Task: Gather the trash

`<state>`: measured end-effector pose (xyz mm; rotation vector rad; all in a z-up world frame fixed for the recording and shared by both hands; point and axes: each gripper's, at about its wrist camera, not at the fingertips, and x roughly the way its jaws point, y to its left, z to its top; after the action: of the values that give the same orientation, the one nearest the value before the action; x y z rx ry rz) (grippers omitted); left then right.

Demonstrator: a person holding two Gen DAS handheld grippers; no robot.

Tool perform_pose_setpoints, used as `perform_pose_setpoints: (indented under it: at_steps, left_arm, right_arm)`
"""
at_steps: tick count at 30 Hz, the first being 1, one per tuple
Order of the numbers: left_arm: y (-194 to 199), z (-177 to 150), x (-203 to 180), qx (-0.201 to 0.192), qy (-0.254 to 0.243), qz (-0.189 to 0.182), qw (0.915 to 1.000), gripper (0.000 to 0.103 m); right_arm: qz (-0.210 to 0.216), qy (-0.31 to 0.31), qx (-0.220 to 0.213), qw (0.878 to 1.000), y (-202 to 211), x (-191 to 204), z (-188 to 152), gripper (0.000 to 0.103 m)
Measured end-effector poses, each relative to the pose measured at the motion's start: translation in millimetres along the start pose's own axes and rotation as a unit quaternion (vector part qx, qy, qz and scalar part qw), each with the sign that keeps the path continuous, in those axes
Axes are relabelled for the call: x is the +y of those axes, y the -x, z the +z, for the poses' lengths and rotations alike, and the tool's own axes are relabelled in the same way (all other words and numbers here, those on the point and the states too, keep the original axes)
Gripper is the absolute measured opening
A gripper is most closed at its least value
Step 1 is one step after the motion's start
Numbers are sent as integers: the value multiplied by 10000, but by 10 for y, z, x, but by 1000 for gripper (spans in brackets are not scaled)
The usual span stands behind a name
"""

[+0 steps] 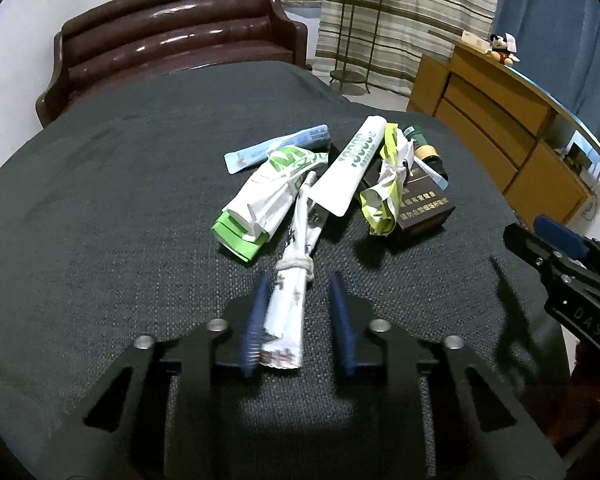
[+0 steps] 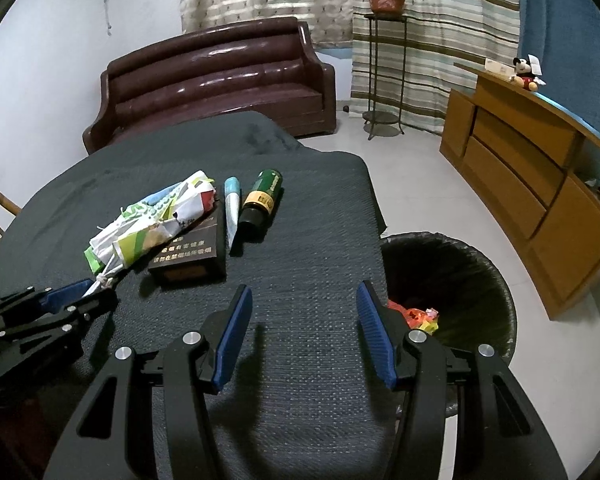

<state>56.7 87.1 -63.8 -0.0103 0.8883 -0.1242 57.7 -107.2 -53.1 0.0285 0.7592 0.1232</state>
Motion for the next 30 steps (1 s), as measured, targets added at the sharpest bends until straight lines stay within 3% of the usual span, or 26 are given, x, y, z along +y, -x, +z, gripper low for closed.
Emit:
perform_pose_setpoints:
  at_steps: [1,15,30]
  left_arm:
    - [3,-9,7,-3,-3,-40,10000,17]
    - [263,-23,45,-245,25,-281,9993,16]
    - [370,113,456,-561,280,49,9980,16]
  right_arm:
    - [6,7,5,10000,-2,4,0,54]
    - [119,138,-21,9998,0,150,23,54]
    - [384,330,-116,9987,-133,654,298,54]
